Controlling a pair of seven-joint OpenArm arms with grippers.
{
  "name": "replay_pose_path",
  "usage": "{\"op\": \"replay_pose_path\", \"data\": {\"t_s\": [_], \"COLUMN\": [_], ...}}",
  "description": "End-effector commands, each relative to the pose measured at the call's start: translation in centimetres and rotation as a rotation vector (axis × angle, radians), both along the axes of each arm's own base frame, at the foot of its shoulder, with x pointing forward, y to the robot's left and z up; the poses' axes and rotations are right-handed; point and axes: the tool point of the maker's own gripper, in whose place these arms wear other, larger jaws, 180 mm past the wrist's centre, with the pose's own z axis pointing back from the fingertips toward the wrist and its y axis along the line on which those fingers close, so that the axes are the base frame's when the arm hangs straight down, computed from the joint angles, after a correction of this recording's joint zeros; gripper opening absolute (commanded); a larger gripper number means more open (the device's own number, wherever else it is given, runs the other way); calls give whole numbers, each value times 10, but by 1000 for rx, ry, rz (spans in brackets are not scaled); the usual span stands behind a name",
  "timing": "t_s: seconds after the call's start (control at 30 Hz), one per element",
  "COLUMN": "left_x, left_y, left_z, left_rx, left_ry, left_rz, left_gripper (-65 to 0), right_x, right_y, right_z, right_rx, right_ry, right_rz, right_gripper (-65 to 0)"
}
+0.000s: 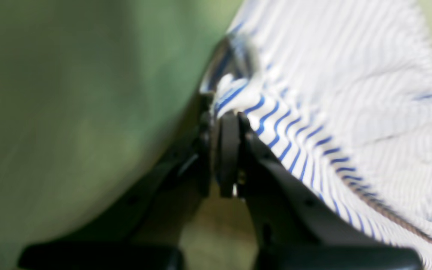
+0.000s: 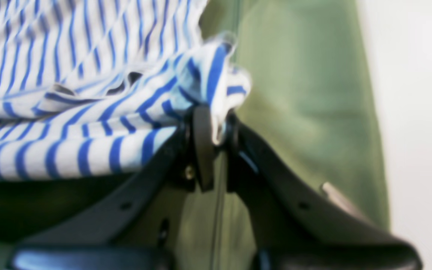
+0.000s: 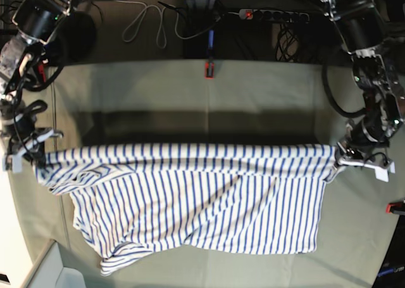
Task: Layout the t-shirt on the table in an organized manner, then fold the t-shirt properly
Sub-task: 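Grasp the folded edge ends and pull them away from the shirt body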
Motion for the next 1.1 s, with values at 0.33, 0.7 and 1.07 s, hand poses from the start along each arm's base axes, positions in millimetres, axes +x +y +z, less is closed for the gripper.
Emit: {"op": "replay_pose_path", "data": {"t_s": [0.33,0.7,1.07], "left_x": [41,-27,-84], "left_y": [22,20,28], "left_z": [59,-7,-23], "left_rx": [46,44,113], "left_ry": [-81,101,153], "left_rz": [-15,-21,-14], "left_gripper": [-650,-650,-650], "right_x": [34,-37,-116], "right_y": [-30,-21,-26], "right_z": [48,-21,-11], "right_rx": [-73,-38,-23], "right_ry": [14,159,-4], "right_rz": [-22,-23,-138], "right_gripper": [-650,-650,-650]}}
